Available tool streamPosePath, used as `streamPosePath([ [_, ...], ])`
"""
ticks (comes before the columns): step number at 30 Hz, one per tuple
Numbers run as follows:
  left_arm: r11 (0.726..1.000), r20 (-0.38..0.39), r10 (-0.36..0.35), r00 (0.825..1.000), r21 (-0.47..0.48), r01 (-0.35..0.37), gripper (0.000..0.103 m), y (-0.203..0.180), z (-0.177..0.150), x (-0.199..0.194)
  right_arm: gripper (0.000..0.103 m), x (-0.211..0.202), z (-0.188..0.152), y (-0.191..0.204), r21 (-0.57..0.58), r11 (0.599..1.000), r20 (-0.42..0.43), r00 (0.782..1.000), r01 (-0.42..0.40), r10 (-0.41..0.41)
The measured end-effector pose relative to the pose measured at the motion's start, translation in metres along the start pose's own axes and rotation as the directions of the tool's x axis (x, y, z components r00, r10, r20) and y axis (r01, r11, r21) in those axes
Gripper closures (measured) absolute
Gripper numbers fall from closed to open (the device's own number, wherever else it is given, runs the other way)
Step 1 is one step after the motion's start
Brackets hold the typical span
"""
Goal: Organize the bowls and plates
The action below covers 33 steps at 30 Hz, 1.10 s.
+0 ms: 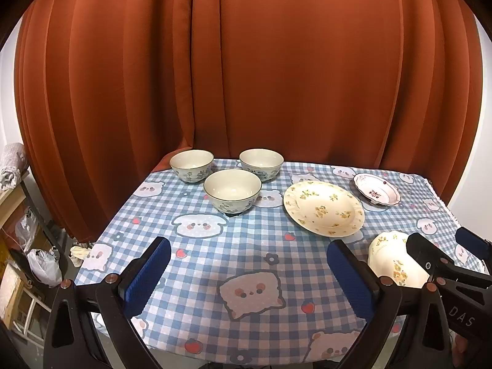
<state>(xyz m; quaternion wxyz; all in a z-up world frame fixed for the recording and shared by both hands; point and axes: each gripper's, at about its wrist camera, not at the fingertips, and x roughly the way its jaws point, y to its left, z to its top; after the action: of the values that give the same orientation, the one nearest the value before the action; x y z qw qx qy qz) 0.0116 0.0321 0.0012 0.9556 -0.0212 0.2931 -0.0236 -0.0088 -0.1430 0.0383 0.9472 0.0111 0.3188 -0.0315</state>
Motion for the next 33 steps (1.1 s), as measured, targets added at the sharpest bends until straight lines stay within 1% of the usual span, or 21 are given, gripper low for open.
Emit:
streamPosePath([
  [19,1.0,0.014,-0.004,1.0,0.025,0.004,0.002,-0.0067,-0.002,0.0011,0.005,-0.0021,-0.0024,-0.0032,0.013,1.0,0.0,1.0,0.028,-0.028],
  [24,1.0,0.013,-0.004,1.0,0.027,0.003,0.002,-0.0059,-0.0024,0.0008,0.005,-0.0006,-0.0025,-0.0018,0.017,1.0,-0.012,1.0,0.018,-0.018],
  [33,1.0,-0.008,0.009,1.0,0.018,-0.008,0.002,-0.0031,-0.0065,0.0011,0.005,-0.0031,-0.0013,0.0025,0.005,1.0,-0.001,1.0,0.006,-0.006],
])
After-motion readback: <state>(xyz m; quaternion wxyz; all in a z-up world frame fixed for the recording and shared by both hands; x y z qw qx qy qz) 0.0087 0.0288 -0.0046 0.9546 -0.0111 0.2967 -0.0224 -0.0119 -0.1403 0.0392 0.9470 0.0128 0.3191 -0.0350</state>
